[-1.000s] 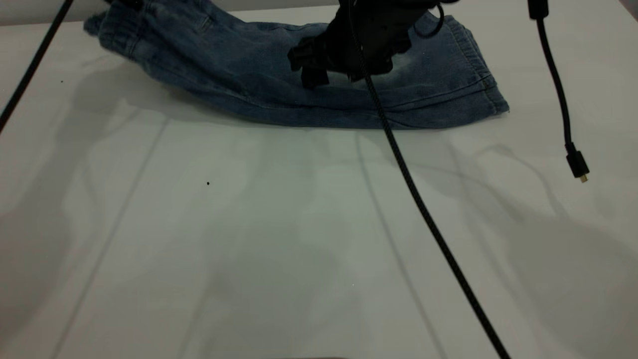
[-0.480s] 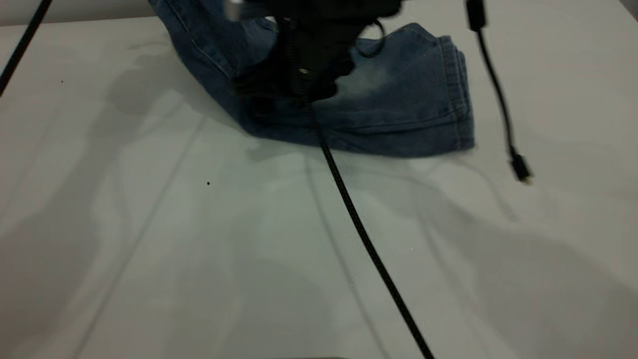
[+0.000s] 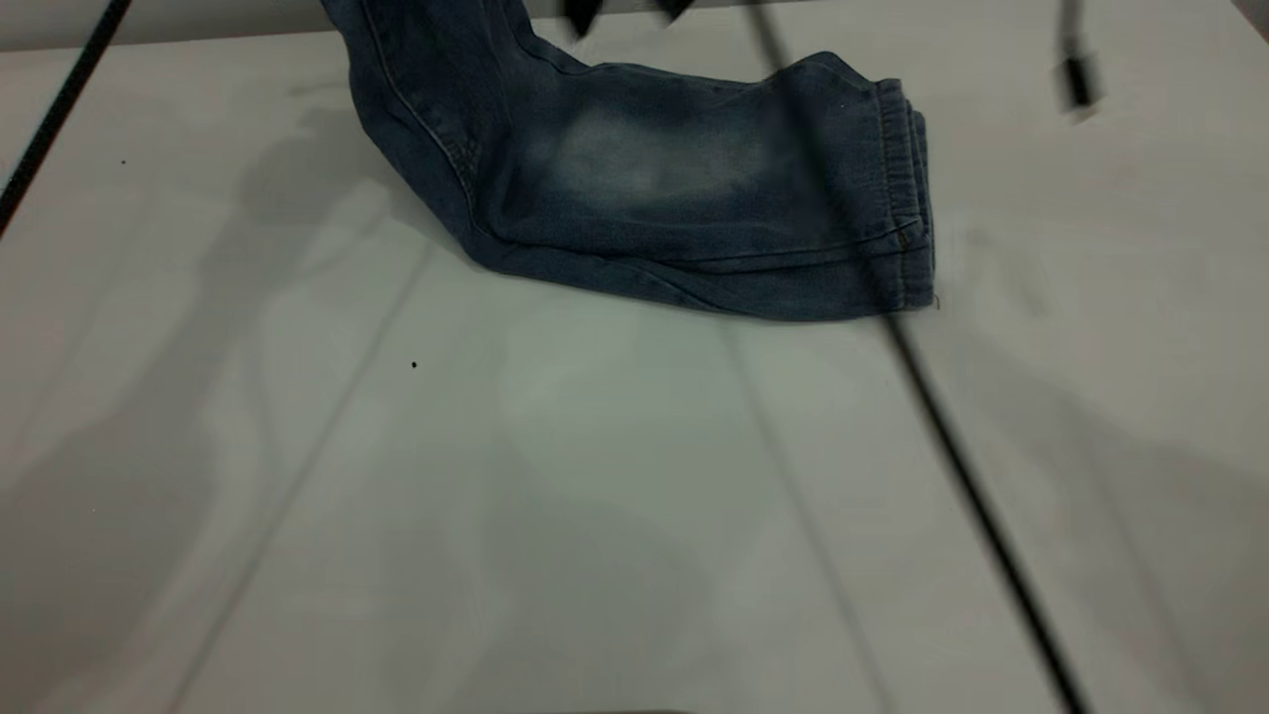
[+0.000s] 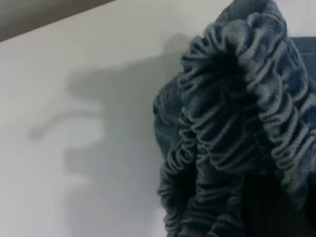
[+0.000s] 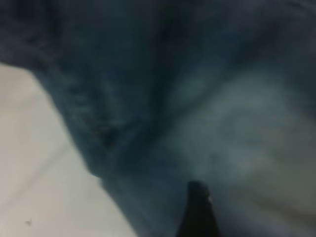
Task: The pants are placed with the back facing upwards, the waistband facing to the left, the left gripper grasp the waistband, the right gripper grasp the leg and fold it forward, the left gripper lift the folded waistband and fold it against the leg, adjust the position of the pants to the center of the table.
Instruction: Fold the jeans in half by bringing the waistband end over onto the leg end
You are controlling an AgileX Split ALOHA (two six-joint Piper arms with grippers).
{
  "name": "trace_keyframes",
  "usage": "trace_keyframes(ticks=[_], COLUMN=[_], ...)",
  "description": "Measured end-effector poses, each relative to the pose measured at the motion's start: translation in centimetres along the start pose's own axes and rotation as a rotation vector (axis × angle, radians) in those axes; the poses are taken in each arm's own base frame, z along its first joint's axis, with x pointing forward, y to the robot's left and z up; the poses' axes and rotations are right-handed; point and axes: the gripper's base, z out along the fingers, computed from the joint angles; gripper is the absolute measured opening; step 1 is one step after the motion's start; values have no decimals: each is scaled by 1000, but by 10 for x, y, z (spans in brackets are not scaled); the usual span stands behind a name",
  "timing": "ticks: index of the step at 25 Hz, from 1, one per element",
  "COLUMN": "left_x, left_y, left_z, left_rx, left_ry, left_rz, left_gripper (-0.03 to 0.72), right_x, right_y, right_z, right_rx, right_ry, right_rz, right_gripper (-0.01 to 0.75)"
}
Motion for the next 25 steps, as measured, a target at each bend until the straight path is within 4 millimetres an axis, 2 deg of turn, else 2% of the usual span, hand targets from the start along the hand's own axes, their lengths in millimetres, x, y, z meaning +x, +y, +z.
trace_keyframes(ticks=[3, 8, 16, 19, 21, 25], left_x=[-1, -1, 7, 17, 26, 44], left_y=[-17, -71, -165, -187, -196, -215], left_z=[3, 10, 21, 38, 58, 93], left_rx=[35, 106, 199, 224, 232, 245], left_ry=[0, 8, -21, -3, 12, 26], left_rz=[23, 116, 264, 292, 303, 339], left_gripper=[77, 77, 77, 77, 77, 80], right_x=[-5, -15, -25, -24, -23, -23], right_y=[-28, -61, -87, -96, -98, -98], right_z=[-22, -65, -143, -170, -185, -206], right_rx=[26, 66, 116, 135, 143, 156], right_ry=[-7, -83, -197, -224, -239, -267], right_rz=[44, 99, 144, 161, 167, 164], right_gripper=[458, 458, 458, 458, 458, 458])
